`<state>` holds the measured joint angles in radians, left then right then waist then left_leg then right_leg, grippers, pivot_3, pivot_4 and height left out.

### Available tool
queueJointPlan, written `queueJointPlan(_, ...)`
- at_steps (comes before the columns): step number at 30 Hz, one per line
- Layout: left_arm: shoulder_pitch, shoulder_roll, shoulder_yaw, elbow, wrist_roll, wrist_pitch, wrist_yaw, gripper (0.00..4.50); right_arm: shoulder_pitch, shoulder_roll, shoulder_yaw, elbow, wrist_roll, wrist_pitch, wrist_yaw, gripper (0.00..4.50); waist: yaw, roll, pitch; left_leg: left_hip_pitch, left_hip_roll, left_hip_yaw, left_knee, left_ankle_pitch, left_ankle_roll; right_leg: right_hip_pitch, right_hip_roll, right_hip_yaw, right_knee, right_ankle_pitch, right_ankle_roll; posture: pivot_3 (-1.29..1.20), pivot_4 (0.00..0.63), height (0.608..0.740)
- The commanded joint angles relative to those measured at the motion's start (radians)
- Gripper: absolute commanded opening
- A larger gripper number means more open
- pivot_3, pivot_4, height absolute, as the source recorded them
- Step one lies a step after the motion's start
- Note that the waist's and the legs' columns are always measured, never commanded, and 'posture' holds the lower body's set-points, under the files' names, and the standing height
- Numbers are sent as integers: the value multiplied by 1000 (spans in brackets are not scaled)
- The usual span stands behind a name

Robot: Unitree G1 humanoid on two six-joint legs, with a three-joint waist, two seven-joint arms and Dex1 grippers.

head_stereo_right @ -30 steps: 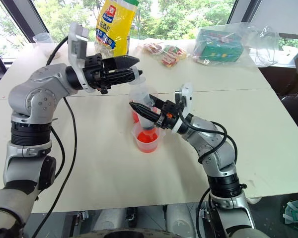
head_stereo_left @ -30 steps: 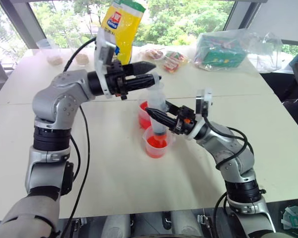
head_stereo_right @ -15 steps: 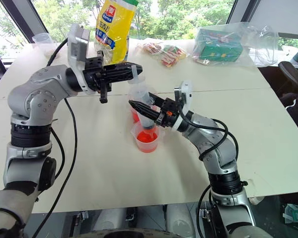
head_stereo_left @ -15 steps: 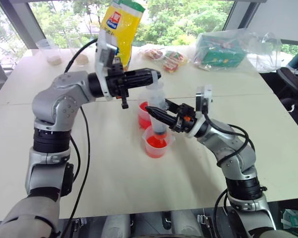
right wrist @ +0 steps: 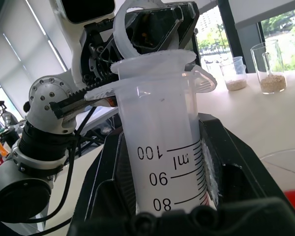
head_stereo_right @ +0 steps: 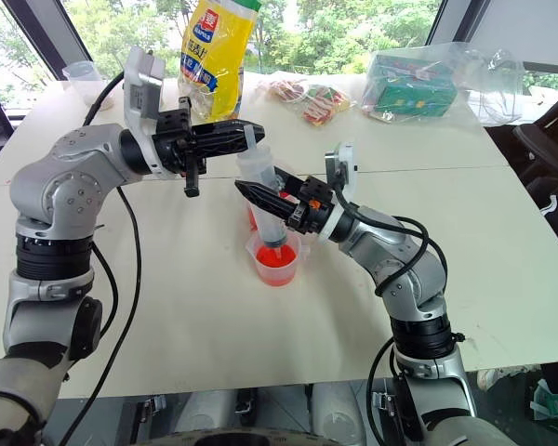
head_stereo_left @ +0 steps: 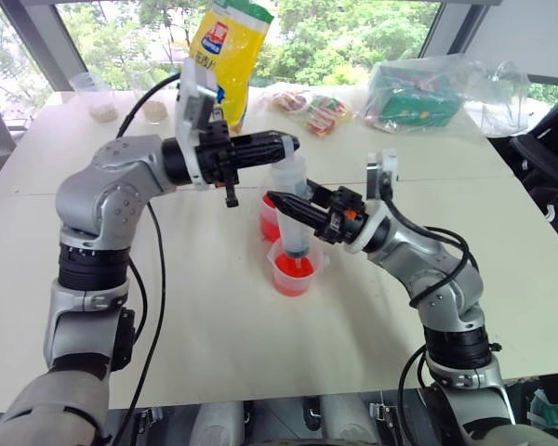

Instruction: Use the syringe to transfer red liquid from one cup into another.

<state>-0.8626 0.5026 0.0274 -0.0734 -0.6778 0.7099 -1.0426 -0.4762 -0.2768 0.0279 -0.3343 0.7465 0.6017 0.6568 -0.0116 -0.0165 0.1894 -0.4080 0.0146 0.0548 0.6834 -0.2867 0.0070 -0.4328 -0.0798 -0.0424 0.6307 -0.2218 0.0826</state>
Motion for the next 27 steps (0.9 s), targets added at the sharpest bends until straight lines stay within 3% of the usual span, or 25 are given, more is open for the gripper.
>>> queueJointPlan(1, 34, -7, -81, -47, -13, 41, -42, 21, -95, 23, -73, -94, 67, -40, -33, 1379, 0, 0, 0, 0, 0, 0, 0, 0, 0, 0, 0, 0, 0, 0, 0, 0, 150, 740)
queueJointPlan(7, -4, 7, -56, 4, -4, 34, -40, 21, -74, 17, -63, -97, 86, -12, -38, 1379, 1, 0, 0, 0, 0, 0, 0, 0, 0, 0, 0, 0, 0, 0, 0, 0, 150, 740)
queueJointPlan(11, -45, 18, -9, 44, -37, 67, -35, 1548, -48, 17, -51, -92, 80, -11, -36, 1379, 0, 0, 0, 0, 0, 0, 0, 0, 0, 0, 0, 0, 0, 0, 0, 0, 150, 740)
queueJointPlan(17, -59, 69, 48, 65, -54, 85, -41, 4407, -27, 13, -48, -82, 80, -4, -33, 1379, -2, 0, 0, 0, 0, 0, 0, 0, 0, 0, 0, 0, 0, 0, 0, 0, 150, 740)
queueJointPlan(27, -6, 203, 108, 75, -54, 68, -74, 4461, -34, 11, -67, -60, 71, -4, -52, 1379, -2, 0, 0, 0, 0, 0, 0, 0, 0, 0, 0, 0, 0, 0, 0, 0, 150, 740)
